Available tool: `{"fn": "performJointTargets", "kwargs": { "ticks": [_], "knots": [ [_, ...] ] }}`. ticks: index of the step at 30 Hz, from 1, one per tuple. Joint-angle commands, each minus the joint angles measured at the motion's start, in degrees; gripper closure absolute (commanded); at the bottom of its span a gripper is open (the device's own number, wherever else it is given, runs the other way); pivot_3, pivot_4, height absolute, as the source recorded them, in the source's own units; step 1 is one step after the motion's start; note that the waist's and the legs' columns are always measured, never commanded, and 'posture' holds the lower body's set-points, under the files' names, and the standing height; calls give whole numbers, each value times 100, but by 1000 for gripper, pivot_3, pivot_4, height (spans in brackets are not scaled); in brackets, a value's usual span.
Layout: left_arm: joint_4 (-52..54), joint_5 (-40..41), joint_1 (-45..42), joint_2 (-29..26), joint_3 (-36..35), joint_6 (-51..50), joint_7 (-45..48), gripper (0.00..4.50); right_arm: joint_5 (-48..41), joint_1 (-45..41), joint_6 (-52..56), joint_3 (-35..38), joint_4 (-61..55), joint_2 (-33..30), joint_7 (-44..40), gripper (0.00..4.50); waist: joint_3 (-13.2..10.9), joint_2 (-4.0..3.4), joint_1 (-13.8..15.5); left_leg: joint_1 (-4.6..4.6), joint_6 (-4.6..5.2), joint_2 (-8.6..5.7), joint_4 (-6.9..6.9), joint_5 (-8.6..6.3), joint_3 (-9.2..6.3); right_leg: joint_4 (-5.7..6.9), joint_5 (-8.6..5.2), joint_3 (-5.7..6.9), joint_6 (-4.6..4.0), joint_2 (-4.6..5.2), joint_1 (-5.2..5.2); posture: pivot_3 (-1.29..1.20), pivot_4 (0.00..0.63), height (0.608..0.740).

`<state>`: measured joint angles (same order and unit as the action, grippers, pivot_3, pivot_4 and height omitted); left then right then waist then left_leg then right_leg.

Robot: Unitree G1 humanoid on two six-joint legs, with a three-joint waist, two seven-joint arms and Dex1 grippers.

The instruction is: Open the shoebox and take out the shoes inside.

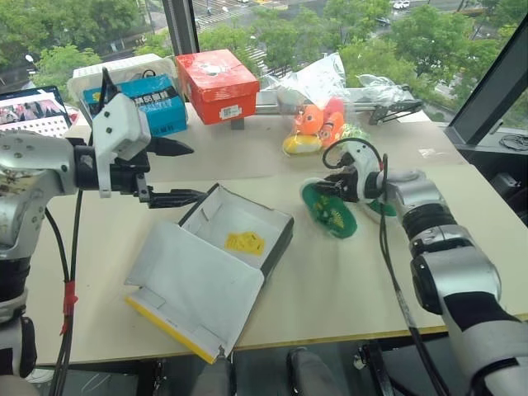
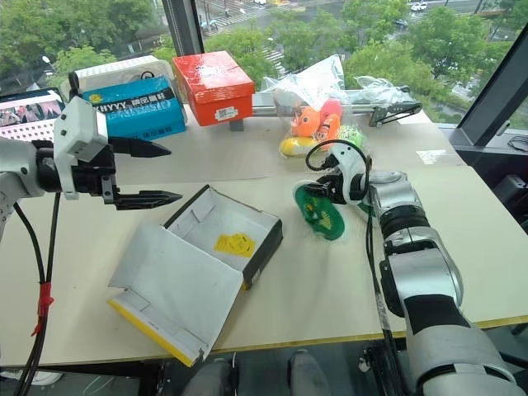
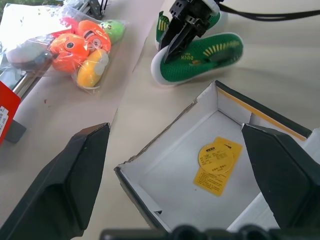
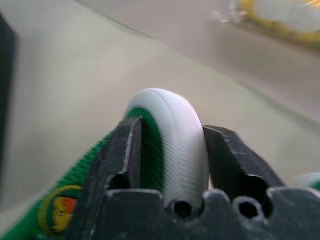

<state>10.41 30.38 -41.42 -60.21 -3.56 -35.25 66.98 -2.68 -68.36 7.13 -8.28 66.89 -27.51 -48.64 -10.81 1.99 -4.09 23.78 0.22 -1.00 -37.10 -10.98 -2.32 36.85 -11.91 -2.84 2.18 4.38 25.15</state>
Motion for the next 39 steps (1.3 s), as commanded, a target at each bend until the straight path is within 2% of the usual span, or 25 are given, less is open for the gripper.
{"fn": "performJointTargets", "kwargs": {
  "ticks": [1, 3, 8, 12, 15, 16, 18, 21, 24, 26, 32, 39],
  "knots": [
    [13, -42, -150, -44, -163, 64, -34, 0, 367, -370, -895, 79, 67, -202, 574, 558, 0, 0, -7, 0, 0, 0, 0, 0, 0, 0, 0, 0, 0, -1, 0, 0, 150, 740],
    [-31, -104, -145, -33, -162, 107, -87, 0, 558, -564, -1169, 55, 0, -354, 697, 28, -1, -1, -7, 0, 0, 0, 0, 0, 0, 0, 0, -2, 0, 0, 2, 0, 150, 740],
    [-174, -259, -92, -25, -157, 217, -134, 0, 217, -898, -724, 362, -736, -549, -123, 28, -2, -3, -17, 0, 0, 2, 2, 0, 0, 0, 0, -2, 0, -2, 2, 0, 150, 740],
    [-357, -344, 45, -80, -254, 260, -165, 0, -256, -110, 955, 30, -3254, -1317, -2100, 28, -2, -3, 14, 2, 0, 2, 2, 0, -6, 0, -1, 3, 0, -3, 0, 0, 150, 740],
    [-482, -437, 112, -159, -295, 342, -155, 0, -752, 1006, 2008, -373, -5659, -2699, -3818, 28, -4, -7, 170, 18, 1, 0, -1, -1, -23, -3, -2, 26, 2, 1, -2, 0, 150, 740],
    [-500, -436, 122, -175, -314, 349, -138, 0, -954, 1305, 2159, -398, -6226, -3024, -4140, 28, -6, -10, 199, 33, 2, 0, -10, -1, -34, -2, -2, 41, 3, 2, 4, 0, 150, 740],
    [-519, -435, 126, -190, -331, 366, -116, 0, -1466, 1656, 2805, -373, -7057, -3165, -4313, 28, -10, -15, 205, 49, 5, -2, -29, -4, -41, -7, -3, 47, 5, 5, 9, 0, 150, 740],
    [-518, -447, 61, -152, -301, 347, -128, 0, -1780, 2127, 3414, -733, -7853, -2943, -4183, 28, -9, -14, 85, 32, 7, 7, -55, -7, -23, 2, -5, 35, 8, 2, -2, 0, 150, 740],
    [-489, -442, 8, -117, -278, 316, -134, 0, -1778, 2351, 3635, -1185, -8067, -2519, -3935, 28, -8, -12, 61, -19, 7, 22, -63, -7, -21, -1, -30, 40, 43, -12, -54, 0, 150, 740],
    [-483, -442, 1, -120, -277, 309, -127, 0, -1731, 2314, 3781, -1359, -7933, -2202, -3763, 28, -10, -14, 59, -51, 7, 21, -65, -7, -13, -1, -32, 37, 44, -8, -82, 0, 150, 740],
    [-318, -338, 131, -235, -430, 174, -96, 0, -1270, 2215, 3432, -2062, -7088, -1262, -3480, 28, -9, -13, 128, -44, 7, 18, -69, -7, -19, -3, -31, 37, 45, -6, -80, 0, 150, 740],
    [-152, -264, 318, -356, -625, 65, -163, 0, -1303, 1727, 3440, -2019, -5915, 146, -3137, 28, -9, -13, 137, -26, 3, 9, -68, -15, -31, 14, -8, 37, 5, -5, -58, 0, 150, 740]
  ]
}}
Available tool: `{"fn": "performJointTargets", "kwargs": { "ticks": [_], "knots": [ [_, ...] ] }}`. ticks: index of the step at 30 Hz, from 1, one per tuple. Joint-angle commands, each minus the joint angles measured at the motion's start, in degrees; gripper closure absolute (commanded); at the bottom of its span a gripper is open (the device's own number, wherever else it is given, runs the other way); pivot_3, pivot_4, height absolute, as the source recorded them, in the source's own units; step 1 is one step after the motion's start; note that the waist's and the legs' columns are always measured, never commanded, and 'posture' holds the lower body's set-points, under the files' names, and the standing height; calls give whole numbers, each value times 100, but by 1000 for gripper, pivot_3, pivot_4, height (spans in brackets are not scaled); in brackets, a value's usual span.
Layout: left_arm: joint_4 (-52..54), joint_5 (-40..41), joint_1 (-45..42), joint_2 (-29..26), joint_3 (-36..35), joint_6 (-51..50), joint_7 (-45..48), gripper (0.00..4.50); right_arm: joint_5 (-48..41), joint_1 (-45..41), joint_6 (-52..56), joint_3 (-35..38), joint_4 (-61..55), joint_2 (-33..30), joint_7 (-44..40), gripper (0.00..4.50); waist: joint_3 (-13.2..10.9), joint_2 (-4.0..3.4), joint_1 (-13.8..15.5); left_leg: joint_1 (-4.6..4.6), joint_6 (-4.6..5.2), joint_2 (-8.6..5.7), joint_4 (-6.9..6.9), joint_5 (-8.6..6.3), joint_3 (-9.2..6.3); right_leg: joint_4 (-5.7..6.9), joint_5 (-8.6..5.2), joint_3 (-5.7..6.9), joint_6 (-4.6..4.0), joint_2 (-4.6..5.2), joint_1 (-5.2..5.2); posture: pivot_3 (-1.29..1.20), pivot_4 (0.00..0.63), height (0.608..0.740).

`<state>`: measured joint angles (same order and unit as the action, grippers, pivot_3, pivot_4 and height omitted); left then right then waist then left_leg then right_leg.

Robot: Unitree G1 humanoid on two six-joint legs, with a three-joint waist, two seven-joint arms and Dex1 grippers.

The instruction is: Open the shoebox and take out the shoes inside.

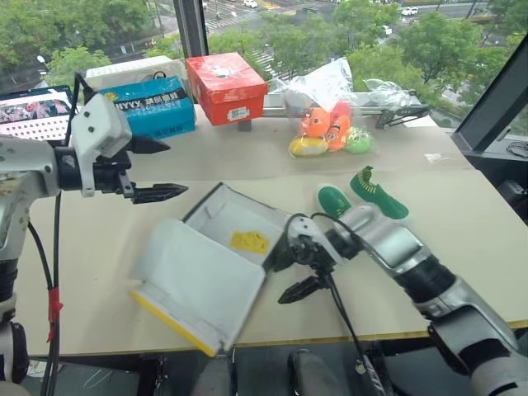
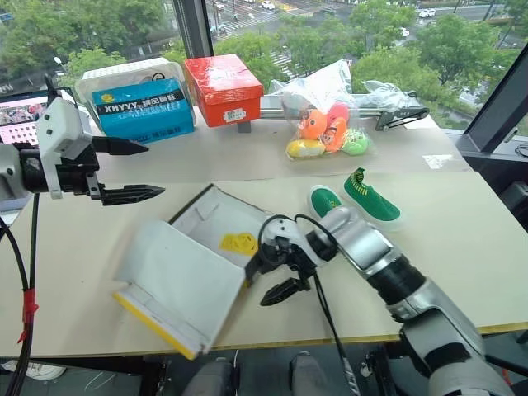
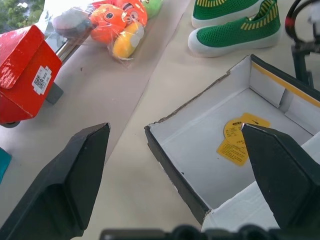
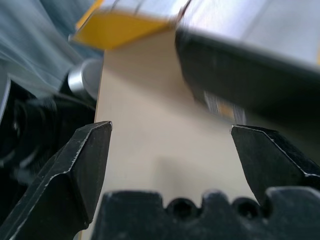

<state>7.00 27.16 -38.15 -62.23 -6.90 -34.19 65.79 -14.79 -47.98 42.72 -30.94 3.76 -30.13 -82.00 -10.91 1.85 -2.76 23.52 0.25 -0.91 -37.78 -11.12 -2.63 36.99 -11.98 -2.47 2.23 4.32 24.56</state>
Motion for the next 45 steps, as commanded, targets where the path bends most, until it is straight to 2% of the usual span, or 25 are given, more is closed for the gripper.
{"fn": "performJointTargets", "kwargs": {
  "ticks": [1, 4, 6, 9, 12, 16, 19, 21, 24, 27, 28, 31, 33, 35, 36, 39, 40, 41, 43, 45],
  "knots": [
    [220, 73, 18, -166, -324, -69, -56, 0, -33, -463, -233, 390, 861, 759, 530, 28, 0, 0, 5, 0, 0, 0, 0, 0, -1, 0, 0, 1, 0, 0, 0, 0, 150, 740],
    [301, 96, 88, -164, -385, -133, -97, 0, 254, -1006, -667, 848, 2433, 1706, 1781, 28, 0, 0, -12, -9, -1, 0, 0, 0, -5, 0, 0, 3, -1, -2, -8, 0, 150, 740],
    [356, 106, 130, -151, -396, -159, -123, 0, 437, -1317, -1033, 1108, 3290, 2115, 2500, 28, 0, 0, -15, -15, -1, 0, 1, 0, -7, 4, 2, 2, -3, -4, -8, 0, 150, 740],
    [350, 122, 127, -124, -396, -180, -147, 0, 551, -1598, -1489, 1460, 4009, 2430, 3140, 28, 0, 0, 25, -12, -4, -3, 4, -2, -17, 2, 3, 7, -5, -1, -7, 0, 150, 740],
    [386, 155, 141, -60, -384, -210, -203, 0, 647, -1610, -1572, 1540, 4078, 2416, 3214, 28, 0, 0, 31, -5, -13, -7, 4, -8, -21, -6, 2, 9, -4, 3, -8, 0, 150, 740],
    [471, 309, 306, 96, -526, -376, -407, 0, 679, -1210, -966, 1425, 2870, 1809, 2849, 28, 0, 0, 25, 5, -15, -8, 5, -10, -21, -6, 2, 8, -3, 3, 2, 0, 150, 740],
    [685, 1002, 582, 171, -1163, -1024, -488, 0, 299, -563, 99, 957, 107, 167, 1521, 28, -1, -1, 25, 23, -15, -9, 3, -10, -23, 0, 0, 10, 0, 4, 14, 0, 150, 740],
    [802, 1370, 714, 221, -1529, -1398, -617, 0, -497, -344, 886, 1337, -1338, -681, 1009, 28, -11, -17, 66, 57, -13, -11, -1, -8, -29, 0, -3, 14, 5, 11, 43, 0, 150, 740],
    [916, 1797, 1052, 302, -1973, -1786, -745, 0, -1065, -64, 1572, 2029, -2081, -1236, 1186, 28, -9, -12, -24, 74, -5, -7, -13, -15, -30, 7, -9, 15, 12, 6, 63, 0, 150, 740],
    [963, 1948, 1538, 458, -2342, -1951, -974, 0, -1026, 490, 1517, 2685, -2258, -1327, 1832, 28, -7, -9, -101, -1, -1, 10, 3, -19, -19, 4, -12, 8, 2, -2, 10, 0, 150, 740],
    [990, 1999, 1752, 590, -2491, -2014, -1134, 0, -992, 701, 1575, 2935, -2262, -1296, 2124, 28, -7, -8, -96, -34, -2, 15, 7, -21, -7, -7, -39, 10, 34, -6, -24, 0, 150, 740],
    [1404, 2140, 2554, 1291, -2929, -2004, -1743, 0, -1094, 1615, 1617, 3764, -2374, -1182, 2721, 28, -4, -6, -35, -49, -2, 31, 8, -21, 14, -11, -53, 6, 36, 1, -40, 0, 150, 740],
    [1785, 2218, 2973, 1596, -3054, -1898, -1945, 0, -1643, 1990, 2139, 4338, -2517, -948, 2874, 28, -4, -4, 19, -49, -3, 38, 6, -21, 21, -11, -52, 0, 35, 4, -42, 0, 150, 740],
    [2105, 2238, 3263, 1950, -3147, -1756, -2290, 0, -2016, 2541, 2195, 4704, -2770, -745, 2911, 28, -4, -2, 54, -26, -3, 40, 0, -21, 19, -13, -18, -1, -15, 1, -26, 0, 150, 740],
    [2224, 2160, 3395, 2212, -3185, -1606, -2564, 0, -2125, 2842, 2183, 4894, -2805, -572, 3029, 28, -3, -1, 70, -20, -3, 39, -1, -21, 17, -15, -14, 1, -18, 0, -23, 0, 150, 740],
    [2573, 1756, 3756, 2953, -3223, -1001, -3294, 0, -2187, 3224, 2212, 5671, -2686, 363, 4178, 28, 19, 10, 143, -35, -5, 44, 7, -28, 14, -28, -14, 2, -17, 0, -42, 0, 150, 740],
    [2797, 1372, 4143, 3411, -3117, -578, -3584, 0, -1800, 3516, 1606, 5817, -2860, 799, 4795, 28, 19, 10, 150, -35, -7, 44, 5, -29, 19, -27, -14, -4, -17, 1, -41, 0, 150, 740],
    [2951, 1099, 4425, 3730, -3025, -271, -3784, 0, -1516, 3730, 1153, 5887, -3010, 1084, 5202, 28, 21, 9, 152, -29, -7, 45, 2, -29, 23, -26, -12, -9, -17, 1, -33, 0, 150, 740],
    [3158, 557, 5025, 4364, -2601, 343, -4044, 0, -756, 4315, 348, 5561, -3221, 1317, 5800, 28, 29, 5, 167, -33, -8, 49, 4, -29, 44, -34, -10, -18, -15, 1, -37, 0, 150, 740],
    [3173, 179, 5361, 4702, -2210, 780, -4138, 0, -515, 4728, 25, 5218, -3284, 1393, 5886, 28, 36, 6, 190, -34, -11, 49, 5, -33, 56, -42, -13, -21, -11, 3, -38, 0, 150, 740]
  ]
}}
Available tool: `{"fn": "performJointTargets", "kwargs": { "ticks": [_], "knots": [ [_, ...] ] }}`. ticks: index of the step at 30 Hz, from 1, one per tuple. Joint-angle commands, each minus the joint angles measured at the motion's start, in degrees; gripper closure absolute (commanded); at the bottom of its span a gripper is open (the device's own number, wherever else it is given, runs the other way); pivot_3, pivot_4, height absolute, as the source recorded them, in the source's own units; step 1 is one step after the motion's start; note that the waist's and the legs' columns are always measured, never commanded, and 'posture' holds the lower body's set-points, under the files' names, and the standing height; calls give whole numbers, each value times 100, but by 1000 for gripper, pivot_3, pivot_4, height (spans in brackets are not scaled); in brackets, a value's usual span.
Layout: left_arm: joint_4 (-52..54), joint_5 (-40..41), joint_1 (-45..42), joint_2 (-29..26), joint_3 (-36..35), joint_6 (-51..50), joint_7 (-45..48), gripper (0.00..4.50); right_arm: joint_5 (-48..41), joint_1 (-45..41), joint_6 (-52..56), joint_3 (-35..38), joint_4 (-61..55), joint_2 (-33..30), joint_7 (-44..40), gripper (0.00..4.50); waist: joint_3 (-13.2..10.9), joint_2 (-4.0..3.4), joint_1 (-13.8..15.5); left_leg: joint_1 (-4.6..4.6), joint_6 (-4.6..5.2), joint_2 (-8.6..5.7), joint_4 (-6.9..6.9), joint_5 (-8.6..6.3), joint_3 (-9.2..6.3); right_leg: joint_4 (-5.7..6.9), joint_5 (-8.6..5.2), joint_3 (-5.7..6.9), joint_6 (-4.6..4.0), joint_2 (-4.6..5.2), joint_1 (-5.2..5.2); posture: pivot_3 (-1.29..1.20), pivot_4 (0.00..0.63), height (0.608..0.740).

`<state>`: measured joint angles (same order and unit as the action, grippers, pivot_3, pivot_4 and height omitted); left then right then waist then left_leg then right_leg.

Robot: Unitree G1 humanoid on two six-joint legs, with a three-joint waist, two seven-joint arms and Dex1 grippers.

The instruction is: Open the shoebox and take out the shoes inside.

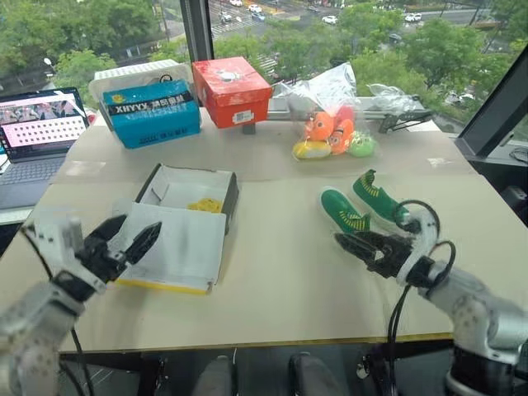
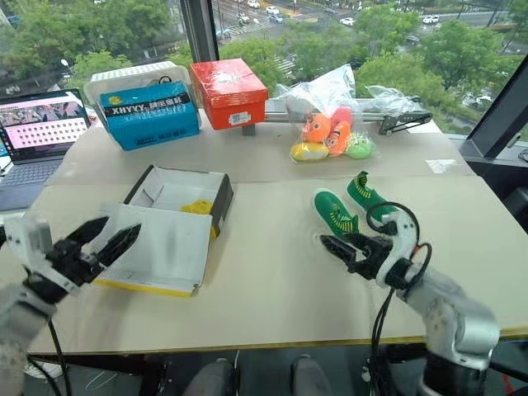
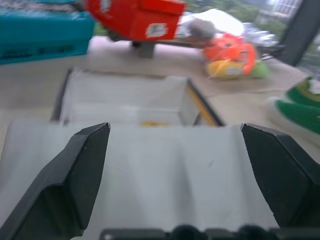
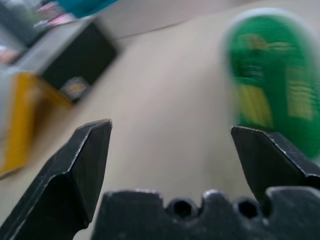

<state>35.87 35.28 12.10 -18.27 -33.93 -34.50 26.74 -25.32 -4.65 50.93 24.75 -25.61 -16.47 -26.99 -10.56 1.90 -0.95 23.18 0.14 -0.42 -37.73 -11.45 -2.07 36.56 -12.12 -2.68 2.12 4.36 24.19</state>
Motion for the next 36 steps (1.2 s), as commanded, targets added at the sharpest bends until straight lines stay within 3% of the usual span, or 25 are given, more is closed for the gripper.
{"fn": "performJointTargets", "kwargs": {
  "ticks": [1, 3, 7, 15, 29, 36],
  "knots": [
    [169, -943, 480, 483, 711, 1100, -355, 0, 724, 591, -1089, -549, -337, 73, 438, 28, 3, 5, 22, 3, 0, 0, 0, 0, 6, -3, 0, -1, 0, -2, 3, 0, 150, 740],
    [-188, -1862, 689, 720, 1126, 1796, -800, 0, 1030, 862, -1665, -753, -255, 259, 692, 28, 17, 1, 24, 0, 0, 13, -2, 0, 12, -18, -23, 4, 19, -11, -4, 0, 150, 740],
    [-690, -2242, 708, 1101, 1517, 2388, -1079, 0, 1640, 1291, -2702, -1204, -26, 461, 1044, 28, 39, -2, 5, -1, -2, 35, -1, -1, 41, -41, -23, -1, -8, -24, -10, 0, 150, 740],
    [-1452, -2588, 777, 1174, 1713, 3111, -1286, 0, 2139, 1706, -3878, -1677, 305, 670, 1368, 28, 48, 8, -14, 7, 3, 48, 0, -4, 49, -50, -24, 0, -7, -27, 3, 0, 150, 740],
    [-2029, -2736, 381, 1241, 2037, 3468, -1617, 0, 2399, 1532, -4239, -1805, 705, 896, 1887, 28, 70, 3, 1, 3, -12, 52, 0, -16, 51, -53, -25, 1, -6, -23, -2, 0, 150, 740],
    [-2174, -2958, 205, 1154, 2216, 3041, -1784, 0, 2406, 1598, -4185, -1799, 647, 875, 1916, 28, 93, -11, 6, 0, -12, 51, 0, -16, 50, -53, -25, 1, -6, -23, -5, 0, 150, 740]
  ]
}}
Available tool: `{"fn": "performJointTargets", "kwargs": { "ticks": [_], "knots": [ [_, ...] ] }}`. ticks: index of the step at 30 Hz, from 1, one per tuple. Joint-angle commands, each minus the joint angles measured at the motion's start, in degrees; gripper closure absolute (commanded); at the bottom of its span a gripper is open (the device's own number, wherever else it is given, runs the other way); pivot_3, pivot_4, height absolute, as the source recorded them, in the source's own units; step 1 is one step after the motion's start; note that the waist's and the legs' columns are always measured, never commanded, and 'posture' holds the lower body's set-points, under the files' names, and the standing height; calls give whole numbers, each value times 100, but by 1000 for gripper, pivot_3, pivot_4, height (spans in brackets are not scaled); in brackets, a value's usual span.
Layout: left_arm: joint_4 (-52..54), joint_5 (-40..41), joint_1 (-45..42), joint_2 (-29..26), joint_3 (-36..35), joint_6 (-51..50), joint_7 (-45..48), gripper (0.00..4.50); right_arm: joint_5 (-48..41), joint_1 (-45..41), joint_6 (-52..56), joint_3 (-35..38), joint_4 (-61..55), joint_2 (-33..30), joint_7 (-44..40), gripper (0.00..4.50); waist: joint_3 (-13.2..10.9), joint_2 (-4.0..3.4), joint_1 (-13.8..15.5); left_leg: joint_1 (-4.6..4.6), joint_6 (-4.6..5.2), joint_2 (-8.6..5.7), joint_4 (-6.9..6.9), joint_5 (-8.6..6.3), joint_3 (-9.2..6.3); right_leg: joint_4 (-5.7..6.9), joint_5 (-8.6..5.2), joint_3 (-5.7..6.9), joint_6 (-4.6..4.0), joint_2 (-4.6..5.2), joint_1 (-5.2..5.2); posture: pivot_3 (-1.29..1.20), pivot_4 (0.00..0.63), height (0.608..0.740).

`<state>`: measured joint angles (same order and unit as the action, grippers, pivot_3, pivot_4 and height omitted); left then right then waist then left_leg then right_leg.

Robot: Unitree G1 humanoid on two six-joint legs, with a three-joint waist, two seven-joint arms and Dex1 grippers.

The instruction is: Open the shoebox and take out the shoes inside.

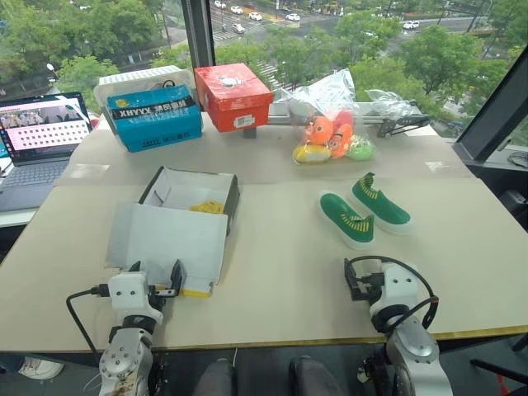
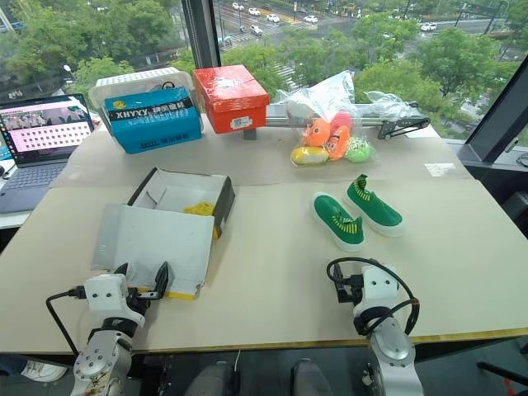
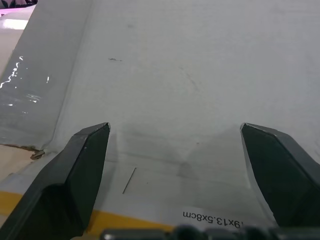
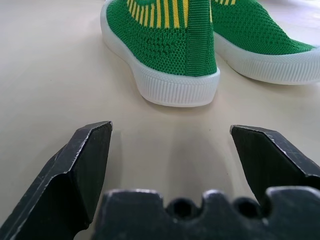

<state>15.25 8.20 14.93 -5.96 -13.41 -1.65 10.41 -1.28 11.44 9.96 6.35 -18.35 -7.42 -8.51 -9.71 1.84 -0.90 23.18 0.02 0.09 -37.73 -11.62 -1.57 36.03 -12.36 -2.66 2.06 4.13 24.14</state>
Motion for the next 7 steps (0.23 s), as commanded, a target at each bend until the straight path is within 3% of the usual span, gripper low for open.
{"fn": "performJointTargets", "kwargs": {
  "ticks": [1, 7],
  "knots": [
    [-95, -305, -82, -91, 198, -265, -196, 0, -6, 18, -78, 47, -90, -27, 77, 28, 12, -10, 2, 0, 0, 0, 0, 0, -1, 0, 0, 1, 0, -1, 0, 0, 150, 740],
    [-37, -344, -38, -144, 279, -375, -284, 0, -33, 123, -56, 44, -150, -32, 87, 28, 30, -24, 10, -1, 0, -1, 0, 0, -1, 0, -1, 2, 1, 2, -1, 0, 150, 740]
  ]
}}
